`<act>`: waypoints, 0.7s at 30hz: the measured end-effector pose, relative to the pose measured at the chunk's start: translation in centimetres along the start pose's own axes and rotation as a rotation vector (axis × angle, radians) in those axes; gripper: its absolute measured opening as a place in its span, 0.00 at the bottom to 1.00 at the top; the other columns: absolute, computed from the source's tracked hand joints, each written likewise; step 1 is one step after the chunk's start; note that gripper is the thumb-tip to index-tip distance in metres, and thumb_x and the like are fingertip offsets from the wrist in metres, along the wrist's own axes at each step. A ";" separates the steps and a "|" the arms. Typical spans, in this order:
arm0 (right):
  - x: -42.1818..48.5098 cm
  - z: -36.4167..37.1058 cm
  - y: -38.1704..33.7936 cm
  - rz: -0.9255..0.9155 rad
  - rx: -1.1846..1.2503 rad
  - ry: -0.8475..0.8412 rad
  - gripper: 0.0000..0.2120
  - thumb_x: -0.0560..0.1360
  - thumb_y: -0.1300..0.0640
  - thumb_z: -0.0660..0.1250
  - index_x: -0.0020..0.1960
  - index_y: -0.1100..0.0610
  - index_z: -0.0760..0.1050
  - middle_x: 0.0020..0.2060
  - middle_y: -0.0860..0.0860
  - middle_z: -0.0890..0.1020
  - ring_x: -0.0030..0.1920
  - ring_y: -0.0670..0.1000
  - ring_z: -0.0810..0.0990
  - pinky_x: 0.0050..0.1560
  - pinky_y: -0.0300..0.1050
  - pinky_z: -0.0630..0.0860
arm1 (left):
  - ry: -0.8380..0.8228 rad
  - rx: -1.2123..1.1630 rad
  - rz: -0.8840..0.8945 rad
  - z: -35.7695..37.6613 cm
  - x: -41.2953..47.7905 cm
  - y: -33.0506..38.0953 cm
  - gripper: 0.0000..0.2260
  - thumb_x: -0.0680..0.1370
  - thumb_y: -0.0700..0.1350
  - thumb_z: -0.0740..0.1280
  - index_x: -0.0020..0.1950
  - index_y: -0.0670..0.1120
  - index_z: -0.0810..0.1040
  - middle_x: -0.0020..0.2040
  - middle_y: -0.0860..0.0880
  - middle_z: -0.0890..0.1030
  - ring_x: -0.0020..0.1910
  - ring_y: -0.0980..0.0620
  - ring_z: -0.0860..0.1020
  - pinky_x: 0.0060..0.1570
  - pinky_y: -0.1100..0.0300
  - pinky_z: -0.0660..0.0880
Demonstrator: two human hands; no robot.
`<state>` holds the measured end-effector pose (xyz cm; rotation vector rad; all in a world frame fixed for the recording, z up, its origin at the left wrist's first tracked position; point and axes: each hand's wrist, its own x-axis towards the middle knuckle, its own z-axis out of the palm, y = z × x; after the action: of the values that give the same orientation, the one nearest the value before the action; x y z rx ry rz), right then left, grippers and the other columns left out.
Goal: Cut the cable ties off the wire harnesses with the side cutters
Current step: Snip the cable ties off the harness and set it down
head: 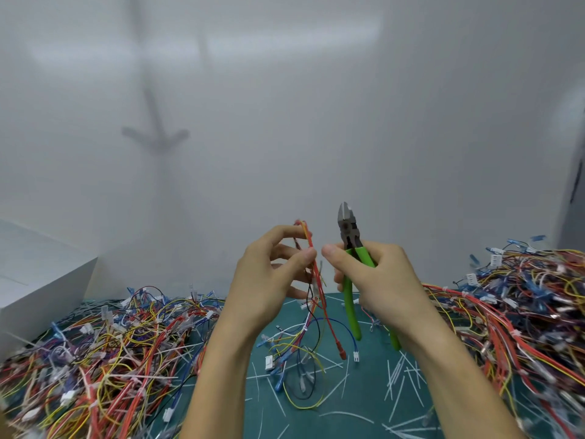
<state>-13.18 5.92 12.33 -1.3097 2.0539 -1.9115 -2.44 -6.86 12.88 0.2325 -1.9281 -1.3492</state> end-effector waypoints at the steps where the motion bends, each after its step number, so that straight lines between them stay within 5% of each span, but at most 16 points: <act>1: 0.0 0.2 0.1 0.001 0.009 0.008 0.08 0.73 0.40 0.70 0.44 0.43 0.81 0.30 0.47 0.82 0.32 0.43 0.80 0.36 0.41 0.75 | -0.052 0.020 -0.004 0.2 -0.1 0.1 0.08 0.78 0.43 0.70 0.56 0.53 0.80 0.42 0.43 0.83 0.36 0.49 0.84 0.32 0.58 0.80; 5: 0.2 0.2 0.4 0.037 0.037 0.077 0.09 0.75 0.50 0.72 0.40 0.54 0.81 0.32 0.57 0.81 0.33 0.51 0.80 0.41 0.58 0.79 | -0.313 0.094 -0.051 0.8 -0.4 0.3 0.17 0.80 0.41 0.67 0.63 0.60 0.77 0.49 0.43 0.83 0.38 0.48 0.85 0.34 0.61 0.79; 7: 0.4 -0.2 0.7 0.038 0.037 0.105 0.09 0.75 0.53 0.72 0.38 0.56 0.82 0.29 0.55 0.81 0.31 0.48 0.79 0.38 0.54 0.78 | -0.357 0.115 -0.084 0.7 -0.4 0.0 0.18 0.81 0.40 0.64 0.66 0.59 0.74 0.50 0.45 0.83 0.42 0.49 0.85 0.35 0.62 0.79; 10: 0.6 -0.8 1.1 0.030 0.049 0.111 0.11 0.76 0.53 0.70 0.37 0.55 0.82 0.27 0.48 0.80 0.29 0.42 0.78 0.32 0.36 0.74 | -0.242 0.076 -0.169 0.2 -0.1 -0.9 0.07 0.82 0.40 0.61 0.58 0.48 0.75 0.46 0.44 0.84 0.43 0.52 0.85 0.35 0.59 0.80; 14: 0.9 -0.8 1.3 0.050 -0.016 0.108 0.12 0.78 0.51 0.67 0.38 0.54 0.81 0.27 0.44 0.78 0.30 0.42 0.76 0.36 0.43 0.76 | -0.064 0.445 -0.269 -1.1 0.6 -3.4 0.09 0.82 0.45 0.62 0.48 0.39 0.75 0.42 0.42 0.82 0.38 0.46 0.83 0.38 0.52 0.82; 17: 0.8 -0.8 1.3 0.070 -0.056 0.128 0.14 0.79 0.48 0.66 0.37 0.53 0.80 0.28 0.45 0.78 0.32 0.46 0.76 0.41 0.53 0.77 | -0.268 0.762 -0.461 -1.7 0.2 -4.9 0.23 0.81 0.55 0.62 0.45 0.35 0.78 0.39 0.41 0.85 0.36 0.44 0.85 0.42 0.49 0.83; 21: 0.7 -0.8 1.2 0.084 -0.102 0.120 0.17 0.79 0.45 0.64 0.36 0.53 0.77 0.26 0.46 0.75 0.30 0.47 0.73 0.37 0.52 0.74 | -0.480 0.686 -0.744 -1.0 -0.6 -6.8 0.28 0.78 0.59 0.65 0.40 0.32 0.80 0.33 0.41 0.84 0.31 0.45 0.84 0.37 0.55 0.83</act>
<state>-14.69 5.95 11.87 -1.1325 2.2527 -1.9176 -3.13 -10.18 6.89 1.1376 -2.8401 -1.1700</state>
